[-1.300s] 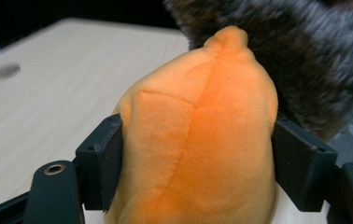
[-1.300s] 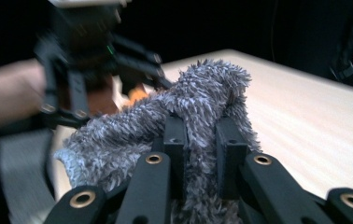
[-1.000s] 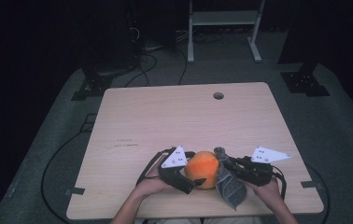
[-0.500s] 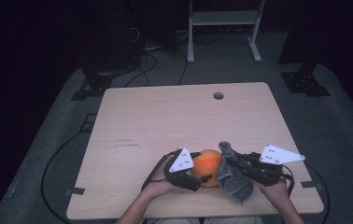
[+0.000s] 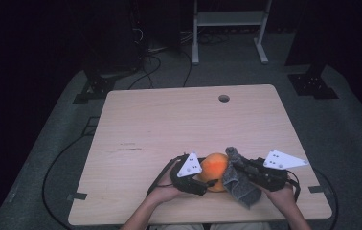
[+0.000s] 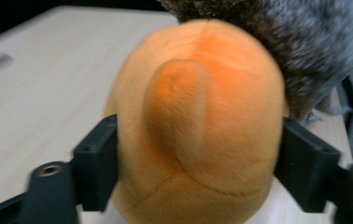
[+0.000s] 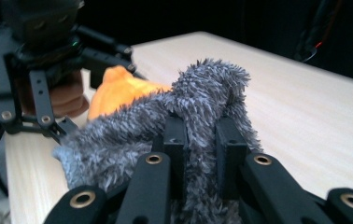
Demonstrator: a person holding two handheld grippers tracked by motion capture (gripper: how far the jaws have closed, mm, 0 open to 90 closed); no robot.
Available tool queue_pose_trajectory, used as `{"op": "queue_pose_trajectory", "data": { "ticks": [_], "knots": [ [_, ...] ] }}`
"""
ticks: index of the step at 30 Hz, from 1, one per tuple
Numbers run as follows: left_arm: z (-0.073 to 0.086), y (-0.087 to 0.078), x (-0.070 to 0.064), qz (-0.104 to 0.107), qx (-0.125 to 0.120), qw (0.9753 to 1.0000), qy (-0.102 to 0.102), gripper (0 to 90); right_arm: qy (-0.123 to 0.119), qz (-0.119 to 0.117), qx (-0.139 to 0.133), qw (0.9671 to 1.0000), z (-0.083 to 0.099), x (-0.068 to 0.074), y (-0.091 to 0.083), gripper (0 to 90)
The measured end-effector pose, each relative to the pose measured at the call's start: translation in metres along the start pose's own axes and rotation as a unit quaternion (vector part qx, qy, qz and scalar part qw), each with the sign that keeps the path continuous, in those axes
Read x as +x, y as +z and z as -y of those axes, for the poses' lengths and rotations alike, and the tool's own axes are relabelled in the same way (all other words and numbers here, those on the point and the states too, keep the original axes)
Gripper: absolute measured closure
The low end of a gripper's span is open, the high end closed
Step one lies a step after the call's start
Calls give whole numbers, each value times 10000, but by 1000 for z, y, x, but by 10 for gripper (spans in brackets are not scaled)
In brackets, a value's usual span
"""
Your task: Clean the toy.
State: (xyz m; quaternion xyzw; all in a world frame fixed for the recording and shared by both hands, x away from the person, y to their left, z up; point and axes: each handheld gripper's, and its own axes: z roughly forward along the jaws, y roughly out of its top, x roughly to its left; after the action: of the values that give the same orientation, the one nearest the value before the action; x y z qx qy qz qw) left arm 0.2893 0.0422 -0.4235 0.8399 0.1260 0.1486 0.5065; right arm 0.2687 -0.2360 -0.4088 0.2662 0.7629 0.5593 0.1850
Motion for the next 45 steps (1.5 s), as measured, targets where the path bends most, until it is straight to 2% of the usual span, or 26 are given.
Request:
{"op": "queue_pose_trajectory", "data": {
  "ticks": [2, 4, 6, 7, 8, 9, 11, 14, 16, 17, 18, 20, 21, 22, 23, 24, 27, 29, 31, 35, 36, 38, 39, 41, 43, 45],
  "knots": [
    [-8, -5, -2, -31, -38, 9999, 131, 281, -104, 34, -142, 9998, -9, 4, -6, 772],
    [-10, -7, -2, 22, 24, 9999, 123, 282, -195, -111, -293, 9993, -18, 11, -6, 772],
    [-4, -4, -2, -21, 305, 9993, 212, 281, -312, -157, -158, 9993, -18, 15, 2, 772],
    [-1, -3, 0, -2, 368, 9991, 210, 280, -368, -150, 55, 9992, -14, 15, 9, 772],
    [5, -2, 2, 67, 282, 9995, 114, 278, -349, -171, 171, 9991, -10, 13, 13, 772],
    [7, -2, 3, 79, 262, 9996, 55, 279, -293, -224, 165, 9992, -2, 9, 16, 772],
    [9, -1, 6, 97, 210, 9997, -22, 279, -15, -265, 124, 9996, 7, -2, 17, 773],
    [10, -1, 7, 129, 171, 9997, -119, 266, 115, 94, 402, 9991, 14, -16, 10, 772],
    [11, -1, 7, 139, 156, 9997, -135, 261, 211, 184, 459, 9986, 17, -20, 5, 772],
    [11, 0, 8, 131, 126, 9997, -178, 260, 215, 147, 343, 9991, 14, -19, 1, 772],
    [11, 0, 9, 113, 109, 9996, -216, 259, 187, 97, 220, 9995, 10, -16, -1, 772],
    [11, 1, 9, 36, 84, 9995, -301, 259, 93, -174, -68, 9998, 1, -6, -1, 772],
    [11, 1, 10, -12, 70, 9994, -342, 259, -24, -297, -84, 9995, -3, 0, 2, 771],
    [11, 1, 12, -106, 41, 9988, -474, 260, -121, -340, -6, 9993, -4, 4, 5, 771],
    [11, 1, 13, -144, 50, 9983, -560, 266, -351, -262, 163, 9989, -3, 8, 11, 768],
    [12, 1, 15, -161, 58, 9979, -625, 268, -424, -191, 214, 9987, 0, 9, 14, 768],
    [13, 2, 17, -208, -2, 9958, -888, 269, -153, -52, 189, 9997, 11, -3, 16, 770],
    [14, 3, 18, -218, -53, 9947, -1004, 267, -119, 177, 294, 9993, 14, -5, 14, 771],
    [15, 3, 19, -242, -128, 9936, -1100, 262, -201, 344, 293, 9988, 11, -1, 12, 772],
    [19, 3, 20, -302, -243, 9917, -1229, 258, -428, 293, 208, 9984, 6, 11, 15, 771],
    [19, 3, 20, -305, -238, 9914, -1248, 257, -553, 301, 227, 9978, 6, 14, 20, 772],
    [19, 2, 23, -326, -234, 9905, -1318, 257, -448, 280, 219, 9984, 8, 9, 20, 773],
    [19, 2, 23, -326, -238, 9899, -1357, 256, -299, 372, 332, 9983, 11, 0, 20, 772],
    [19, 2, 23, -321, -244, 9898, -1363, 255, -132, 495, 509, 9974, 16, -7, 18, 773],
    [19, 2, 23, -339, -250, 9900, -1349, 253, -149, 474, 440, 9978, 15, -5, 15, 772],
    [18, 4, 21, -353, -256, 9900, -1339, 252, -273, 276, 212, 9990, 9, 4, 14, 772]
  ]
}}
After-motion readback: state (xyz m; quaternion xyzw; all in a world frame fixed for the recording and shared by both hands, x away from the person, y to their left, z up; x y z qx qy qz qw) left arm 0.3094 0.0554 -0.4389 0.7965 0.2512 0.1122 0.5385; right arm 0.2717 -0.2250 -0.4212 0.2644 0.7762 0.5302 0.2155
